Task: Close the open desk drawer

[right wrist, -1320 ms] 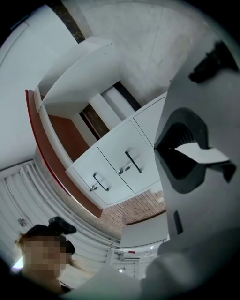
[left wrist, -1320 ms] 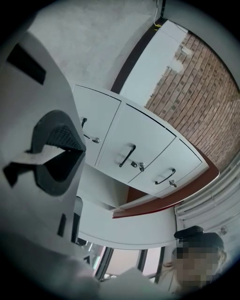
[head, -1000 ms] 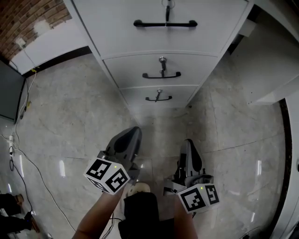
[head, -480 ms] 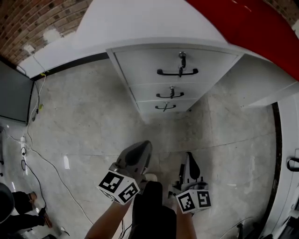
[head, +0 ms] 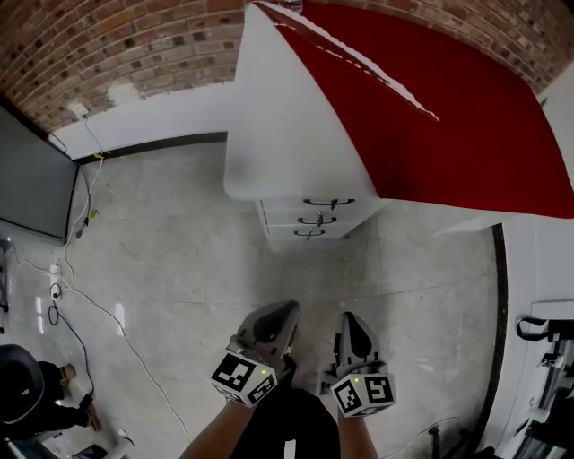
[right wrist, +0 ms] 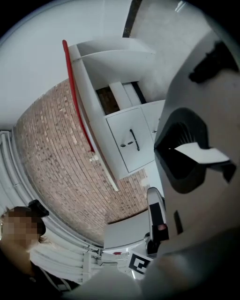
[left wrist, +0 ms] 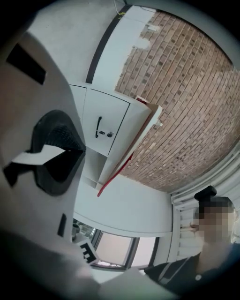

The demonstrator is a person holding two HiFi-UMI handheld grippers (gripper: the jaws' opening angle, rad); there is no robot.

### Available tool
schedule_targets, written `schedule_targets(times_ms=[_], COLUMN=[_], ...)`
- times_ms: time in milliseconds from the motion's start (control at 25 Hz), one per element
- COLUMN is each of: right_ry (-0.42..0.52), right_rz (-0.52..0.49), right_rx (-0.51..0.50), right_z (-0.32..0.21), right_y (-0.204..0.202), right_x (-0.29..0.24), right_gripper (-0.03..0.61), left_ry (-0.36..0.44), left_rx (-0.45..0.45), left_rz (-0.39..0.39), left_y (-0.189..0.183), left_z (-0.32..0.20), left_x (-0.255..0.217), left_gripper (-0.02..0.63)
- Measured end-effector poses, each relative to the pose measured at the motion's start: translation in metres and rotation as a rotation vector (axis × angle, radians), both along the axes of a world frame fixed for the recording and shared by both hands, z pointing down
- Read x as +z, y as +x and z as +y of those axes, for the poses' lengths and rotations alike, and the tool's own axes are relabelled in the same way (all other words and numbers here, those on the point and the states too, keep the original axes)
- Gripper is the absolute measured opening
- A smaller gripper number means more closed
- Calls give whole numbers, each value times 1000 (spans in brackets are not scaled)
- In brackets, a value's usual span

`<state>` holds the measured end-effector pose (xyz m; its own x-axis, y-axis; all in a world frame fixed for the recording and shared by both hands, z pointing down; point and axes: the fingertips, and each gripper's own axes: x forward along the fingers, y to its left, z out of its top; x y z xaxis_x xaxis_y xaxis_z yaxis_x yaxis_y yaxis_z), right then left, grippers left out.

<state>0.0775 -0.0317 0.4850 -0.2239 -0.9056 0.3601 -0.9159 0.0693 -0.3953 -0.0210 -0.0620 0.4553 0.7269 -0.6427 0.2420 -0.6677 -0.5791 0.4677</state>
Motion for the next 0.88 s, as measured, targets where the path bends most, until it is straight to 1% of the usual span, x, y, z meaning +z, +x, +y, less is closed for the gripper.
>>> schedule_targets(times_ms=[120, 200, 280, 360, 480, 520, 640, 720, 880], right_ry=[14, 5, -7, -11, -33, -44, -65, -71, -97], right_rz=[-18, -46, -46, -31, -66, -63, 12, 41, 82], right_rx=[18, 33, 31, 27, 38, 32, -20, -51, -99], right_z=[-11, -13, -12, -6, 10, 16, 29, 35, 37], right_y=[7, 12, 18, 27, 36, 37, 40, 43, 43], right_x=[-38, -61, -85, -108, -136, -144, -168, -183, -210], right_gripper=[6, 6, 6, 6, 6, 6, 6, 6, 6], left_ry=[-6, -7, 3, 18, 26, 26, 38, 41, 26], left_rx=[5, 14, 21, 23, 29, 30, 24, 25, 65], left_rz=[2, -9, -21, -30, -56, -69, -116, -135, -124], left_y=[4, 6, 8, 8, 5, 3, -2, -3, 0], left_z=[1, 2, 3, 4, 9, 11, 13, 16, 21], left_x=[-32, -54, -78, -103, -134, -142, -165, -178, -204], left_gripper=[9, 9, 9, 9, 9, 9, 9, 9, 9])
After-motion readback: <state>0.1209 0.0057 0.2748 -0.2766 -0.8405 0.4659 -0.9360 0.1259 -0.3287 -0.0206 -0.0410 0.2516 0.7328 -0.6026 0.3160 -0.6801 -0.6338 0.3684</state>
